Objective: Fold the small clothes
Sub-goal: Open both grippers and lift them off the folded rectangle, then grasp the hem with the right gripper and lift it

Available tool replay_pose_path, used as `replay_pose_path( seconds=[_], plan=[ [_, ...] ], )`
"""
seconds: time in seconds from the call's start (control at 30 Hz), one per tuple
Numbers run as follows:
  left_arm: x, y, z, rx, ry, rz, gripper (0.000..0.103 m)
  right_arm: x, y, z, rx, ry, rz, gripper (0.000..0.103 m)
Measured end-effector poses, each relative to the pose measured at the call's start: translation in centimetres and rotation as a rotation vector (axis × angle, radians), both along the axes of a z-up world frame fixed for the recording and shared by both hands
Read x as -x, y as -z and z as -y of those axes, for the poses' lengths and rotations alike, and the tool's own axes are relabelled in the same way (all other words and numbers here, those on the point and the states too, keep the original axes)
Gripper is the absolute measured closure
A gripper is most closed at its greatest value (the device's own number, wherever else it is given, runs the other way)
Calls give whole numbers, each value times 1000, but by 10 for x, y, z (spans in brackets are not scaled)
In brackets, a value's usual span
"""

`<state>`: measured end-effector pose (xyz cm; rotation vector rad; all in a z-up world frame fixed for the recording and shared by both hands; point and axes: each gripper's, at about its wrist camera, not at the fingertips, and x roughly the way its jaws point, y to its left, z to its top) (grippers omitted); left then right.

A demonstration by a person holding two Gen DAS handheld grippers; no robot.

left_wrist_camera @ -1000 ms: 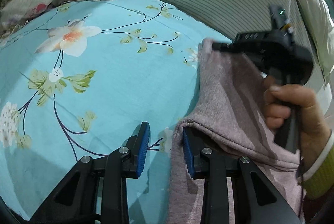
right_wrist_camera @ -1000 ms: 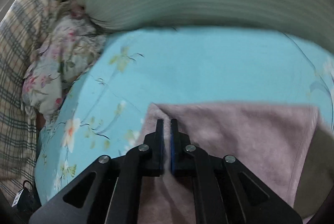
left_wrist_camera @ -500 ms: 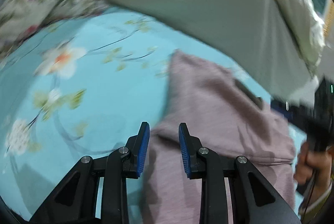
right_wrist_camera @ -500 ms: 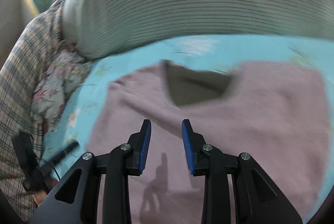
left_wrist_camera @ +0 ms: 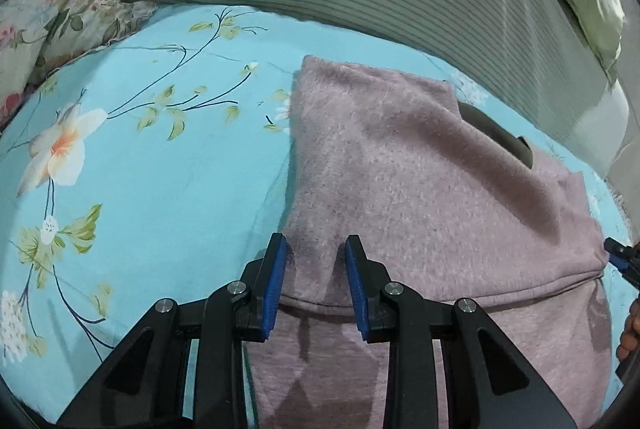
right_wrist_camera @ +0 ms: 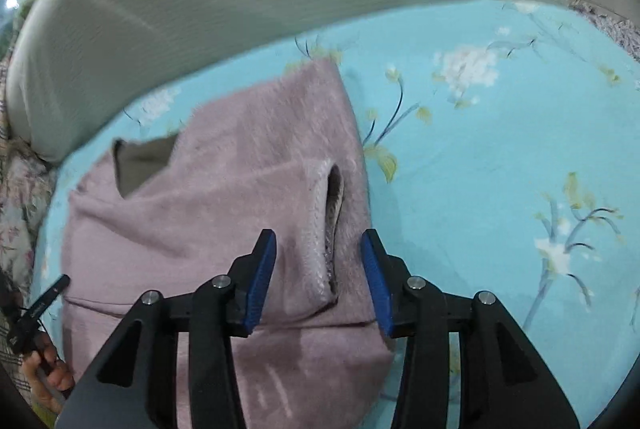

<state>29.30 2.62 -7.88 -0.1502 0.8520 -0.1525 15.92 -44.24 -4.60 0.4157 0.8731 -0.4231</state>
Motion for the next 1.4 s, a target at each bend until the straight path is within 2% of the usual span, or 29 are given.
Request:
replay_pose_path(
  seconds=[0.03, 0.1, 0.17, 0.23, 0.3, 0.37, 0.4, 0.43, 0.47, 0.57, 0.67, 0.9, 0.97, 1.03, 1.13, 1.17, 1.2, 1.23, 1.3, 1.4],
  plan=[
    [-1, 1, 2, -16, -1, 0, 71, -2, -1, -1, 4, -11, 0, 92],
    [-1, 1, 5, -56, -6, -22, 70, 6, -7, -4, 53, 14, 14, 92],
    [-1, 3, 7, -83, -5, -27, 69, 12, -6, 3, 53, 71, -1, 92],
    [-4, 5, 6, -99, -22, -42, 60, 20, -6, 9, 6, 86, -11, 90],
    [-4, 2, 2, -75, -30, -59, 60, 37, -18, 3, -37, 70, 29, 89],
    [5, -6, 1, -78, -26, -61, 61, 57, -35, -16, -50, 5, 69, 81],
    [13, -10, 1, -81, -17, -53, 61, 69, -42, -28, -61, -32, 86, 60],
    [26, -15, 0, -79, 2, -47, 60, 81, -46, -36, -71, -57, 101, 44],
    [36, -18, -1, -72, 21, -50, 60, 95, -49, -46, -84, -87, 122, 41],
    [81, -22, -6, -38, 94, -62, 58, 137, -47, -65, -149, -148, 142, 41],
    [127, -19, -13, -26, 155, -82, 56, 184, -27, -77, -273, -188, 139, 41],
    [210, -13, -35, 27, 215, -140, 53, 231, 23, -123, -484, -287, 77, 40],
    [230, -12, -42, 51, 212, -148, 52, 239, 31, -141, -503, -330, 66, 41],
    [246, -10, -45, 69, 212, -160, 51, 246, 31, -159, -475, -366, 57, 41],
    [266, -3, -48, 59, 214, -185, 51, 256, 31, -175, -463, -377, 55, 41],
    [273, 0, -49, 57, 217, -192, 51, 258, 29, -175, -459, -377, 57, 42],
    [278, 1, -50, 55, 219, -193, 51, 260, 27, -176, -439, -372, 52, 63],
    [283, 2, -50, 51, 221, -190, 51, 261, 26, -176, -412, -362, 27, 97],
    [291, 3, -48, 36, 231, -184, 50, 270, 15, -173, -333, -323, 4, 96],
    [300, 4, -46, 24, 237, -181, 50, 286, -30, -177, -118, -301, 22, 97]
  ],
)
